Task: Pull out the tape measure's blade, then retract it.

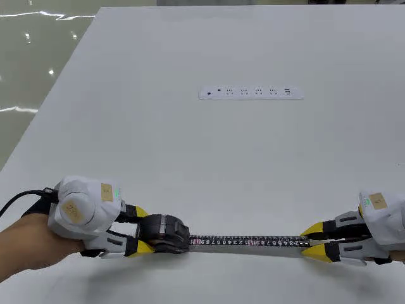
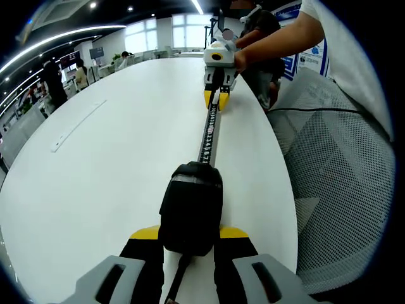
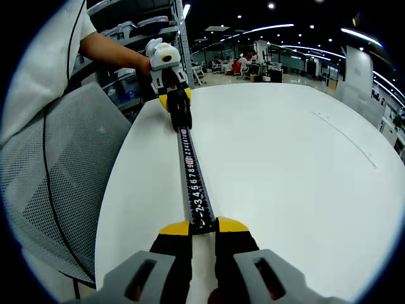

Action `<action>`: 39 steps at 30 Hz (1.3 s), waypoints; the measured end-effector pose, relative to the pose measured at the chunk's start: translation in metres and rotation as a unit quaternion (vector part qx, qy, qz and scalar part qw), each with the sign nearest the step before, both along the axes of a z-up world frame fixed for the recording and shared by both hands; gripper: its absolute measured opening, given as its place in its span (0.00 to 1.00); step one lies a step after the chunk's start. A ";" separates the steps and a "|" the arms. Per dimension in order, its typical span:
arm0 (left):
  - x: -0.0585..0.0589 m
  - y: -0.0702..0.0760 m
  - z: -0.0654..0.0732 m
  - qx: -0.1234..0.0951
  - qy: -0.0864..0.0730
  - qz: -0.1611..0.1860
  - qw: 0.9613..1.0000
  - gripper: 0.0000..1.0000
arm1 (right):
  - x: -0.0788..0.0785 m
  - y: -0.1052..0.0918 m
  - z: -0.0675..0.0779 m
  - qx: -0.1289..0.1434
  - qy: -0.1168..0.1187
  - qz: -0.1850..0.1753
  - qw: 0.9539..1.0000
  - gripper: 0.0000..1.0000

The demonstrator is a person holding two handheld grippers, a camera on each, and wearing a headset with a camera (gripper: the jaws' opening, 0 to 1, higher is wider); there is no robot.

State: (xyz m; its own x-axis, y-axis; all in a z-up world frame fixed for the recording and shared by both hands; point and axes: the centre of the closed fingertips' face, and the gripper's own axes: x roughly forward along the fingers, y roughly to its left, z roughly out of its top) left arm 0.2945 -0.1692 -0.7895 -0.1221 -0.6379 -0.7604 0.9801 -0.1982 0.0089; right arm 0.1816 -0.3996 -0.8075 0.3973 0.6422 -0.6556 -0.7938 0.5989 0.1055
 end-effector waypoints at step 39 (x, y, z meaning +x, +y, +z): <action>-0.001 -0.002 -0.001 0.007 0.003 0.016 1.000 0.28 | -0.017 -0.016 -0.004 -0.007 0.012 -0.027 1.000 0.12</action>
